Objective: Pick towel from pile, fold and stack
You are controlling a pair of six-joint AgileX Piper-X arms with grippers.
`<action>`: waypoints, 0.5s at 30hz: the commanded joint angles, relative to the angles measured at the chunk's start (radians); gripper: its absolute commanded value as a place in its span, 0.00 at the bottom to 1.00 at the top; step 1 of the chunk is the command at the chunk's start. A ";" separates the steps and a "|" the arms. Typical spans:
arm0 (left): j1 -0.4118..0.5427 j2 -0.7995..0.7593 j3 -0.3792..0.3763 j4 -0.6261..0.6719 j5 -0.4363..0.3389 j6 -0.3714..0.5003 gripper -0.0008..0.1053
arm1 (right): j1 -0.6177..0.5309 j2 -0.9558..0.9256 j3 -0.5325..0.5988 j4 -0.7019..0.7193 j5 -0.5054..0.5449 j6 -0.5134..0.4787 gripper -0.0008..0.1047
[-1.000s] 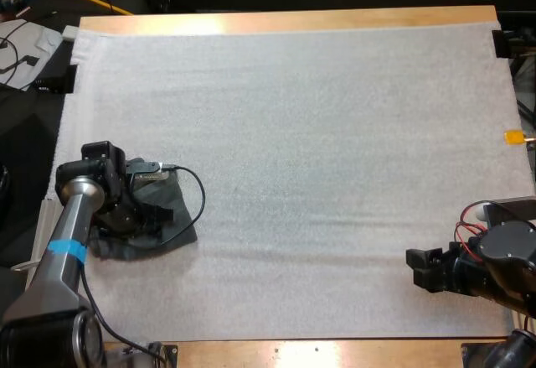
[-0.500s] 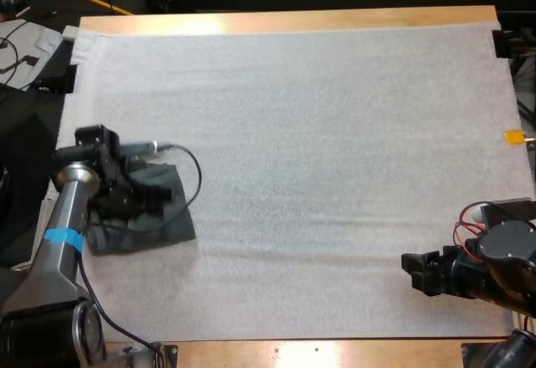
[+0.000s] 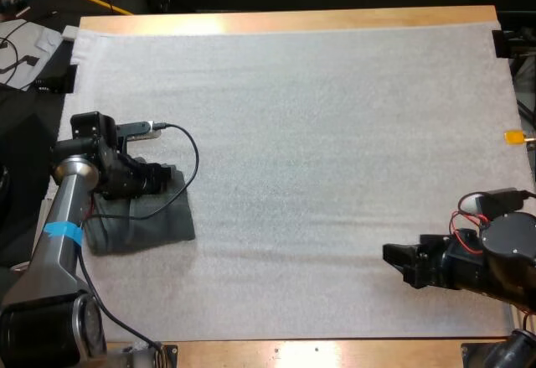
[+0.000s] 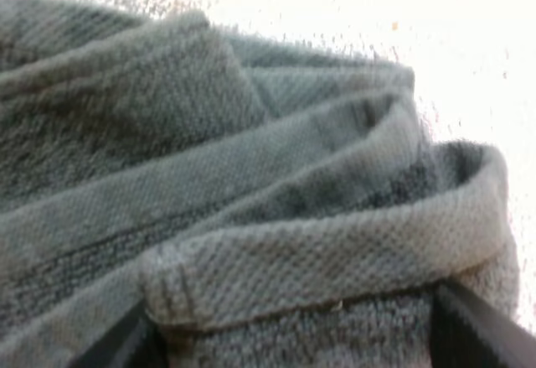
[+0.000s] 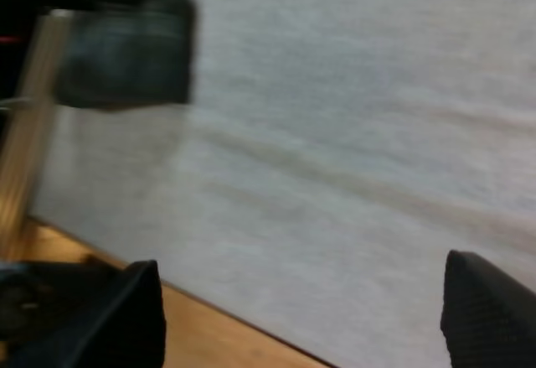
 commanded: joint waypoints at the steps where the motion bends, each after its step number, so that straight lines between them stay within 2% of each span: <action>1: -0.002 0.013 -0.011 0.009 0.008 -0.011 0.58 | -0.002 -0.006 -0.006 -0.077 -0.070 0.012 0.64; 8: -0.006 0.018 -0.052 0.021 0.021 -0.010 0.58 | 0.001 -0.006 -0.008 -0.091 -0.076 0.022 0.64; 15: -0.005 -0.115 -0.103 0.051 0.023 -0.006 0.58 | 0.000 -0.001 -0.009 -0.089 -0.077 0.018 0.64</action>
